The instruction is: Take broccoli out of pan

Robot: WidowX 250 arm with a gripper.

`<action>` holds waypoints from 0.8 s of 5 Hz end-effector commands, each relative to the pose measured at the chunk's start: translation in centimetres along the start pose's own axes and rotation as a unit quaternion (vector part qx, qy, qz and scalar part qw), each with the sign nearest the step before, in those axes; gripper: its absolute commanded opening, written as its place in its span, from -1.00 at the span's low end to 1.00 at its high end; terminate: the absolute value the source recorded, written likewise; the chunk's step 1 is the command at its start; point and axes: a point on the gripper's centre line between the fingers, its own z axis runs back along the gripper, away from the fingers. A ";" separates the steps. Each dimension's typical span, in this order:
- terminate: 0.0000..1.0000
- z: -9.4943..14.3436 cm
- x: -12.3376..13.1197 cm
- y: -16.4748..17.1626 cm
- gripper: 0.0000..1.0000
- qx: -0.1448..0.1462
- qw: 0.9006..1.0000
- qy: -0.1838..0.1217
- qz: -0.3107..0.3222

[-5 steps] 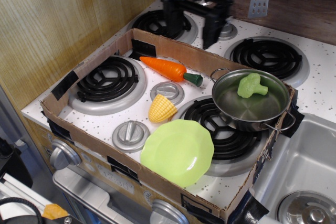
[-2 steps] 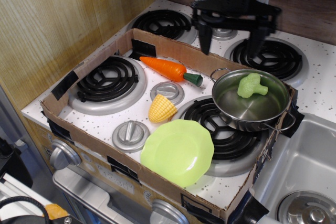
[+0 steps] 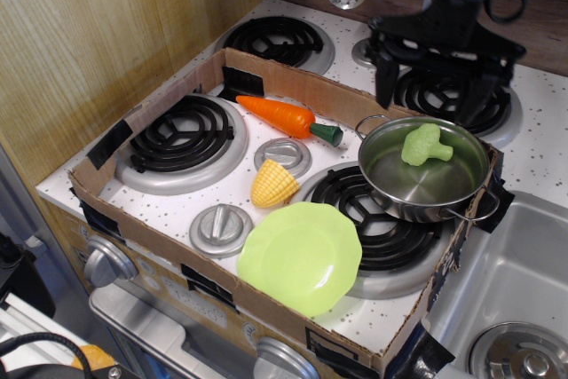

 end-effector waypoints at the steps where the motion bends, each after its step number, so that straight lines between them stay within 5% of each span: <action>1: -1.00 -0.7 1.3 -0.8 1.00 -0.033 0.998 -0.044 -0.017; 4: -1.00 -3.6 1.0 0.1 1.00 -0.059 0.997 -0.050 -0.016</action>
